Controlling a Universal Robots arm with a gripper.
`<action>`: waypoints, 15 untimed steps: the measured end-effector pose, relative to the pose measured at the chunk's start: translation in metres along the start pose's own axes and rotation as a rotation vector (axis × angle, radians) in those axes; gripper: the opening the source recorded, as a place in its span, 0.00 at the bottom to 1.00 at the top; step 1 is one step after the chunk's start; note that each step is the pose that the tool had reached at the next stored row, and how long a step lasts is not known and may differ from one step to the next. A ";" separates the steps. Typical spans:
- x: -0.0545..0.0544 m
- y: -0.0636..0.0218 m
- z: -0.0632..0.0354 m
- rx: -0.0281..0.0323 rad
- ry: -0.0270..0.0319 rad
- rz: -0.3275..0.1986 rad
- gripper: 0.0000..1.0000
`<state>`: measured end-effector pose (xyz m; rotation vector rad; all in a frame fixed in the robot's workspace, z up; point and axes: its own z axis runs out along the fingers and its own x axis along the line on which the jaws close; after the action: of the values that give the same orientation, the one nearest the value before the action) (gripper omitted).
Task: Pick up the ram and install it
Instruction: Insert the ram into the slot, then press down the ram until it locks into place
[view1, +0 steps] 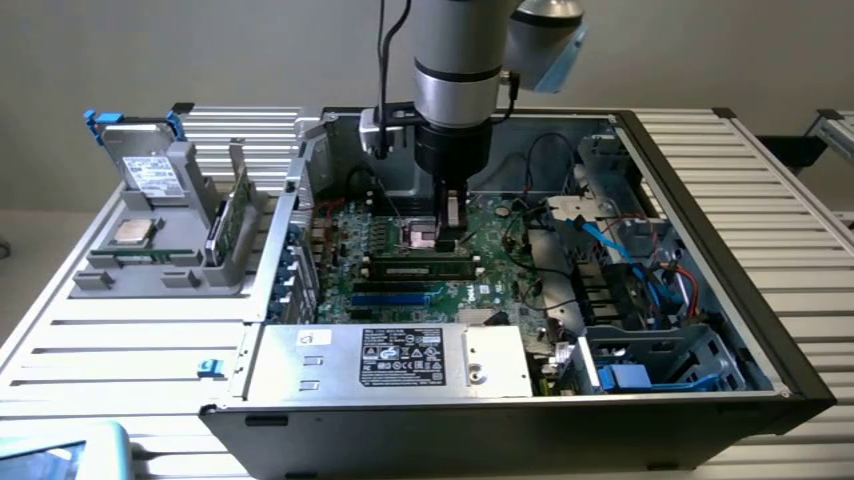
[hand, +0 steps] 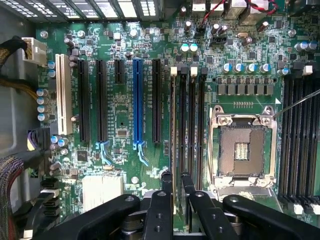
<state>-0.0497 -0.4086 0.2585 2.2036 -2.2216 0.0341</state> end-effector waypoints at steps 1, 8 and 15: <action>0.000 0.0000 0.0000 0.0000 0.0000 0.000 0.21; 0.000 0.0000 0.0000 -0.0001 0.0001 0.002 0.18; 0.000 -0.0058 0.0020 -0.0002 0.0016 0.003 0.11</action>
<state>-0.0438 -0.4086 0.2565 2.1996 -2.2239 0.0356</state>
